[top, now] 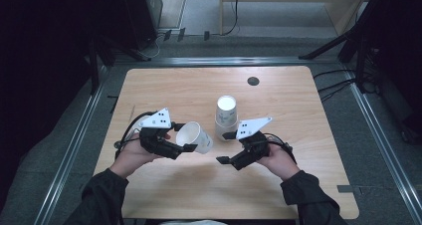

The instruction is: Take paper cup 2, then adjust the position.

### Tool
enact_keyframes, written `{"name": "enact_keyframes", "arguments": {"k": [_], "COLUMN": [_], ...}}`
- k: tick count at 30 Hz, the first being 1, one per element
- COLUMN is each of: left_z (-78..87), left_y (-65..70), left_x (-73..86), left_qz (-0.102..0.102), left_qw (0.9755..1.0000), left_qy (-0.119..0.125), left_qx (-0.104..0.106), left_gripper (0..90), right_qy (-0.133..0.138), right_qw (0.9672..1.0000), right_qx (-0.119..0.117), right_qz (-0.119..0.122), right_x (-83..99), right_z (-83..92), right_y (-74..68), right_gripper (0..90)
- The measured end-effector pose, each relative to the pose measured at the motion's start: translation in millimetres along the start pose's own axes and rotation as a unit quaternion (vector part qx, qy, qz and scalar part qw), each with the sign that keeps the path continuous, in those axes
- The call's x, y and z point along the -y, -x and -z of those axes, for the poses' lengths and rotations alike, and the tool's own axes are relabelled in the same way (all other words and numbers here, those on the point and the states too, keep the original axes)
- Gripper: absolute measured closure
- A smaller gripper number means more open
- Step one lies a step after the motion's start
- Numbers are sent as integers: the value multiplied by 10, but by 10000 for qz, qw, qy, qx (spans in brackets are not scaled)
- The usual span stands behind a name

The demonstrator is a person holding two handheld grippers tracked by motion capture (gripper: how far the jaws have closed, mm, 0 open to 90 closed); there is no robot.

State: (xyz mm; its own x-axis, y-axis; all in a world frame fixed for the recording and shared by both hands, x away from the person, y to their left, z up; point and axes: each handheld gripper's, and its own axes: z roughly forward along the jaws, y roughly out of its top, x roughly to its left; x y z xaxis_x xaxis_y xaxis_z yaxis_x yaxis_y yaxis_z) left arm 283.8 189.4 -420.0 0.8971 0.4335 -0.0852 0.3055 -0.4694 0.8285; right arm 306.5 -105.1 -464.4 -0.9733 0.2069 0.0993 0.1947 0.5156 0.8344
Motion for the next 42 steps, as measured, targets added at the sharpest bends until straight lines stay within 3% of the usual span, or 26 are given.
{"name": "enact_keyframes", "arguments": {"k": [4,8,17,24,34,42], "left_z": [16,31,83,127,236,302], "left_y": [-25,-57,-96,-124,-193,-205], "left_x": [19,51,122,171,269,338], "left_qz": [31,89,148,155,256,221], "left_qw": [10000,9997,9988,9981,9971,9960], "left_qy": [-66,-184,-387,-477,-514,-617], "left_qx": [-59,-128,-255,-370,-506,-604], "left_gripper": [283,282,282,281,280,279], "right_qy": [-191,-117,-155,-85,-30,74], "right_qw": [9990,9982,9973,9972,9951,9928], "right_qx": [315,444,658,675,884,1075], "right_qz": [-242,-397,-283,-317,-444,-523], "right_x": [48,77,97,90,81,74], "right_z": [7,47,77,125,227,281], "right_y": [69,129,156,171,238,280], "right_gripper": [193,195,198,198,198,198]}}
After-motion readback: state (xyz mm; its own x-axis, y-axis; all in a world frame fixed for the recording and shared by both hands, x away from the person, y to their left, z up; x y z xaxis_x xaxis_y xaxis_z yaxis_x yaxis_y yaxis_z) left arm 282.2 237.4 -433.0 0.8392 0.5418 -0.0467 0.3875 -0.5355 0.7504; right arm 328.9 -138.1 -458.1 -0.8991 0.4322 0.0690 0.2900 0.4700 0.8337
